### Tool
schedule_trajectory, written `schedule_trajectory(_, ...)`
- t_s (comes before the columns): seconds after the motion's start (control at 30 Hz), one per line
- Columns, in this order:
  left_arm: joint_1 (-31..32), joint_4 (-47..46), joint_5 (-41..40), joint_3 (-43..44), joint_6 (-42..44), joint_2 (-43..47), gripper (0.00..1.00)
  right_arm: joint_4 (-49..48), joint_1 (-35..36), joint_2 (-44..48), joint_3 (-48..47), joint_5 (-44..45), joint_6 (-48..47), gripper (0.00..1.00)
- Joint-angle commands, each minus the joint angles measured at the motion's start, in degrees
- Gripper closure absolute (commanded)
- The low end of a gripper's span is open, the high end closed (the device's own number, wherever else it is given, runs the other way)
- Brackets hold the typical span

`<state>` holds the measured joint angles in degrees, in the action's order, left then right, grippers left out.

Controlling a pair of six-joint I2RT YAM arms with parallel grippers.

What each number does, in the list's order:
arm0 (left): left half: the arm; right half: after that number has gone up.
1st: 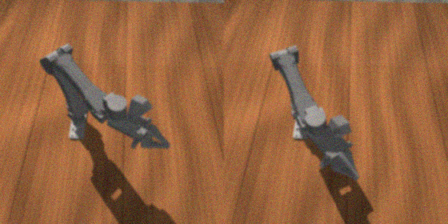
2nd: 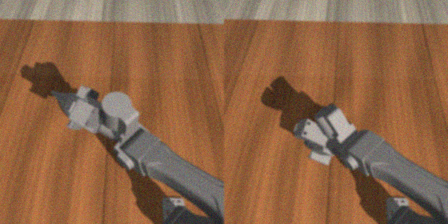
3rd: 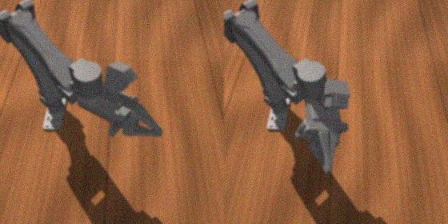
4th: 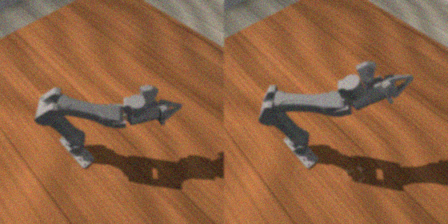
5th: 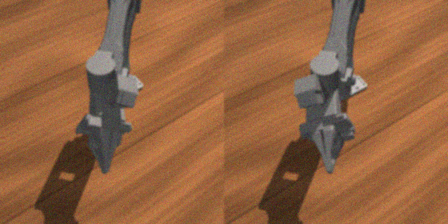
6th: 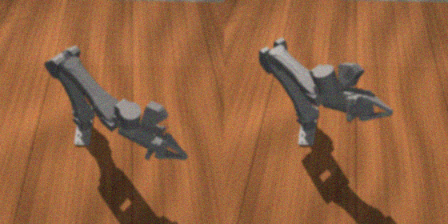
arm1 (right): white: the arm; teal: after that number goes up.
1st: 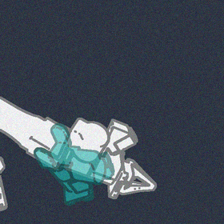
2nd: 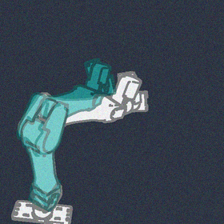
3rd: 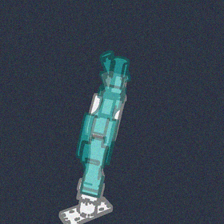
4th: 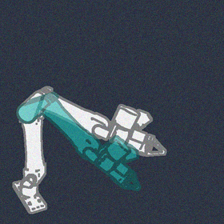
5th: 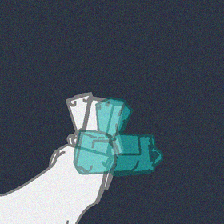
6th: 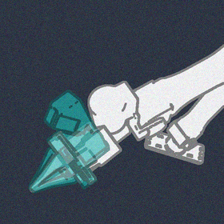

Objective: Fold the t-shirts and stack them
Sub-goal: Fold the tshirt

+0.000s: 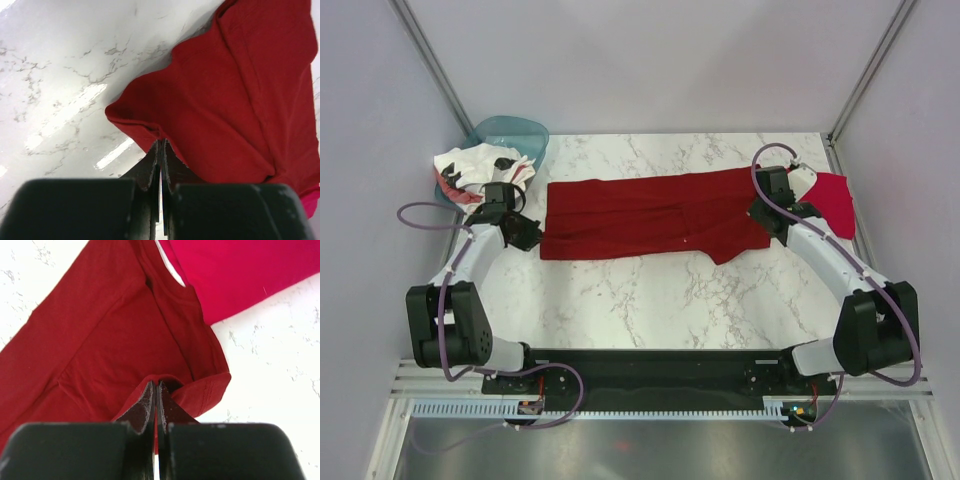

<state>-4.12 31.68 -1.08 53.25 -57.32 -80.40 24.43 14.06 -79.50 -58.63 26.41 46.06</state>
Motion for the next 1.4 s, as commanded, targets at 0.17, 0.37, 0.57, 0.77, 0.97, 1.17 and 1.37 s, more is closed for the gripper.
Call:
schedule_trajectory(0.17, -0.1, 0.7, -0.8, 6.6, -4.2, -5.6, 0.98, -0.2, -1.9, -6.4, -7.5, -1.6, 1.0, 0.99)
schedule_trajectory(0.37, -0.2, 0.6, 0.9, 9.8, -5.4, -10.4, 0.98, -0.1, -2.8, -10.8, -10.8, -2.8, 1.6, 1.0)
schedule_trajectory(0.57, -0.3, 0.7, 0.7, 12.6, -6.5, -12.0, 0.98, -0.1, -3.8, -13.0, -13.2, -3.6, 2.2, 1.0)
schedule_trajectory(0.77, -0.3, 1.2, 0.9, 15.6, -7.0, -13.9, 0.98, -0.2, -4.4, -14.5, -16.0, -4.6, 2.9, 1.0)
schedule_trajectory(0.97, -0.6, 1.5, 0.9, 18.0, -7.2, -16.7, 0.98, -0.3, -5.1, -16.7, -18.1, -5.3, 3.6, 0.97)
schedule_trajectory(1.17, -0.7, 1.3, 0.6, 21.8, -6.1, -20.5, 0.57, -2.4, -5.4, -19.2, -18.5, -6.6, 3.2, 0.24)
schedule_trajectory(1.37, 0.0, 0.2, -0.8, 18.0, -4.9, -15.1, 0.41, -6.6, -5.5, -12.0, -9.4, -6.5, 1.2, 0.14)
